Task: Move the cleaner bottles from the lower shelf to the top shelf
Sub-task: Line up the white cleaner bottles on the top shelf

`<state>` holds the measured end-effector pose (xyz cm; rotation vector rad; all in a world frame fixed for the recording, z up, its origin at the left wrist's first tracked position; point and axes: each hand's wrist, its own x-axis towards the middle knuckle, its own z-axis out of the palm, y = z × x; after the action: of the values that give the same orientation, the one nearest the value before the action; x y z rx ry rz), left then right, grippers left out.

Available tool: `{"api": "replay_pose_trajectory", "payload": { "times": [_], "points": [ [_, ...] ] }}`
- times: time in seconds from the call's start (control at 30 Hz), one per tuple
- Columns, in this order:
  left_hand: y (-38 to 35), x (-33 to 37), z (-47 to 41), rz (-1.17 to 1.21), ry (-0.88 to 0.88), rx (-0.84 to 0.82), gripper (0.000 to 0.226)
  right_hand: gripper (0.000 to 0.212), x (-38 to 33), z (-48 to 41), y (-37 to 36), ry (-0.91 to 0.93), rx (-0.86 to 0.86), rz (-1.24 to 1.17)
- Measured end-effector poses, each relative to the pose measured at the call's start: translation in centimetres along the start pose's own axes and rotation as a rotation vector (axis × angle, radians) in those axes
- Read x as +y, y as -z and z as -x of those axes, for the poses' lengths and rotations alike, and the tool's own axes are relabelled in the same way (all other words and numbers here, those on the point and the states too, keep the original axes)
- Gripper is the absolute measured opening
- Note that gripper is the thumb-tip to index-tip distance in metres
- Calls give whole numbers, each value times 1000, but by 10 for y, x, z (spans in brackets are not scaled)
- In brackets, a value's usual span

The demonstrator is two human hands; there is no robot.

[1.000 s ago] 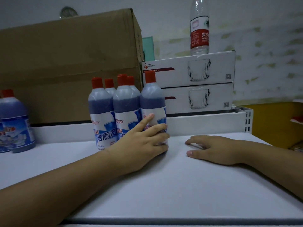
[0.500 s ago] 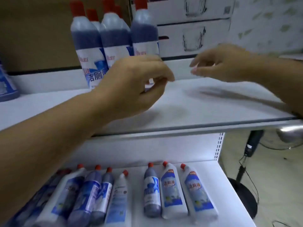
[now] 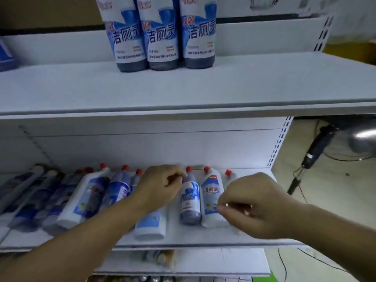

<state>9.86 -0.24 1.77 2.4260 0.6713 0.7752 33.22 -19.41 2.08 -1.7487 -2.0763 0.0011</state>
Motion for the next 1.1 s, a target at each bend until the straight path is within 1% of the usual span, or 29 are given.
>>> {"api": "replay_pose_trajectory", "payload": {
  "times": [0.03, 0.07, 0.1, 0.13, 0.2, 0.23, 0.3, 0.4, 0.47, 0.5, 0.53, 0.6, 0.67, 0.77, 0.83, 0.9, 1.0, 1.07, 1.1],
  "points": [
    [-6, -17, 5, 28, 164, -14, 16, 28, -18, -20, -9, -109, -95, -29],
    [-15, -35, 9, 24, 273, -9, 19, 29, -48, -57, -21, -210, -75, -132],
    [-20, -48, 15, 6, 368, -5, 20, 27, -43, -68, -36, -343, -242, -120],
    [-25, -60, 20, 6, 436, 34, 19, 25, -33, -76, -54, -465, -316, -72],
    [-32, -78, 33, 0, 562, 52, 17, 27, -22, -82, -84, -622, -410, -75],
    [-34, -85, 39, 9, 624, 22, 22, 32, -20, -82, -99, -688, -442, -131],
    [-42, -96, 51, 64, 715, -59, 41, 37, -30, -97, -125, -727, -438, -187],
    [-51, -101, 63, -22, 774, -170, 58, 45, -40, -120, -158, -776, -363, -164],
    [-58, -100, 69, -26, 857, -180, 65, 62, -47, -133, -168, -794, -365, -55],
    [-63, -100, 71, -20, 890, -164, 69, 69, -48, -139, -172, -803, -407, 34],
    [-66, -101, 72, -37, 907, -161, 70, 72, -47, -143, -177, -808, -449, 116],
    [-72, -105, 72, -90, 905, -171, 75, 69, -46, -150, -184, -812, -499, 177],
    [-76, -107, 70, -117, 910, -163, 82, 67, -45, -156, -194, -810, -483, 149],
    [-82, -112, 63, -253, 893, -200, 91, 73, -49, -161, -202, -883, -467, -51],
    [-83, -112, 55, -358, 886, -246, 91, 67, -45, -161, -198, -1007, -439, -273],
    [-84, -112, 48, -491, 844, -284, 88, 56, -37, -154, -189, -1148, -345, -577],
    [-89, -118, 39, -671, 787, -359, 85, 40, -31, -134, -170, -1230, -193, -918],
    [-91, -120, 30, -748, 789, -409, 84, 39, -29, -122, -157, -1260, -85, -1204],
    [-91, -119, 26, -769, 809, -432, 84, 43, -27, -116, -151, -1279, -42, -1343]
  ]
}}
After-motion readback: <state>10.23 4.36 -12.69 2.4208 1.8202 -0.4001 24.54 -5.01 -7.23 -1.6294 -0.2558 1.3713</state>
